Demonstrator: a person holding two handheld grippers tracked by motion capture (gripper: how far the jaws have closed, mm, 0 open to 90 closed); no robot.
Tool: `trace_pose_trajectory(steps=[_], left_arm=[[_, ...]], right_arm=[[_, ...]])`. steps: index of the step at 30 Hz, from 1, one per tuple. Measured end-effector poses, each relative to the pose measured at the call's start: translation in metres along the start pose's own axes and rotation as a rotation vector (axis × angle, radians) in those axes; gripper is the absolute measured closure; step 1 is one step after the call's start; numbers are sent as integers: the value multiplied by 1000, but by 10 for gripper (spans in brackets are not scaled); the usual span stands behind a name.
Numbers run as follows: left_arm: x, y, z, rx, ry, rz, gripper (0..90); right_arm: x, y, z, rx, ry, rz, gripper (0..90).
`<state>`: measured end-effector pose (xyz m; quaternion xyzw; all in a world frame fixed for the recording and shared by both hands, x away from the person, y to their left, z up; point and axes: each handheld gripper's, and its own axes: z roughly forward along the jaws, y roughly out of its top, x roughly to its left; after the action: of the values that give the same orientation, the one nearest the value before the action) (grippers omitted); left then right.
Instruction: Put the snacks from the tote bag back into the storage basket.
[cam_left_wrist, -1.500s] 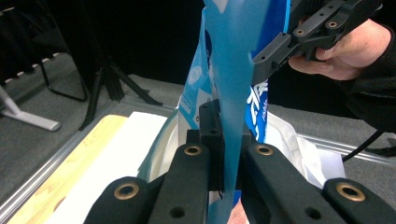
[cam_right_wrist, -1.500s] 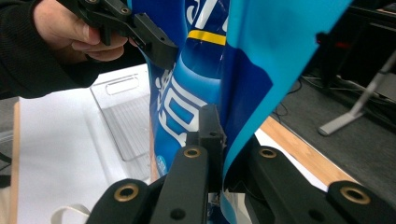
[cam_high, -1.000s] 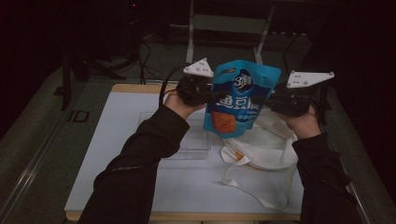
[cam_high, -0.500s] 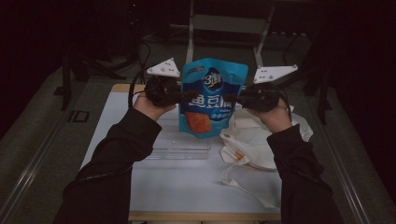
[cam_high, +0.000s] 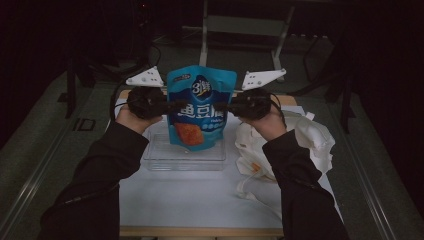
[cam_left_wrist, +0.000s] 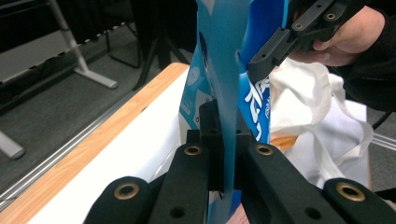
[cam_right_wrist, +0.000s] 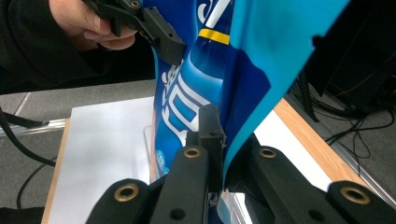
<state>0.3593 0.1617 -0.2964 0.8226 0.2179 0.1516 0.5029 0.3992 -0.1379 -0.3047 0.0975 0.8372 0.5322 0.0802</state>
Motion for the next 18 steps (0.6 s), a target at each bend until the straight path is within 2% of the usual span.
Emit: trace_pose_trajectory(steps=[6,8,9,11,14,15,18], left_arm=[[9,-17,-10,-1,25,-27,900],[10,-19,-10,-1,28,-30,900],[13,-26,-11,-2,32,-38,900],[16,-32,-10,-5,33,-47,900],[18,-38,-7,-4,37,-50,900],[21,-44,-4,-2,38,-63,900],[22,-52,0,1,34,-72,900]], right_arm=[[2,1,25,6,22,-6,888],[2,1,27,8,23,-5,888],[2,1,30,14,25,-5,888],[0,-3,40,16,27,-9,888],[0,-6,44,23,27,-3,888],[0,-8,47,27,25,-6,888],[-3,-17,55,36,30,13,888]])
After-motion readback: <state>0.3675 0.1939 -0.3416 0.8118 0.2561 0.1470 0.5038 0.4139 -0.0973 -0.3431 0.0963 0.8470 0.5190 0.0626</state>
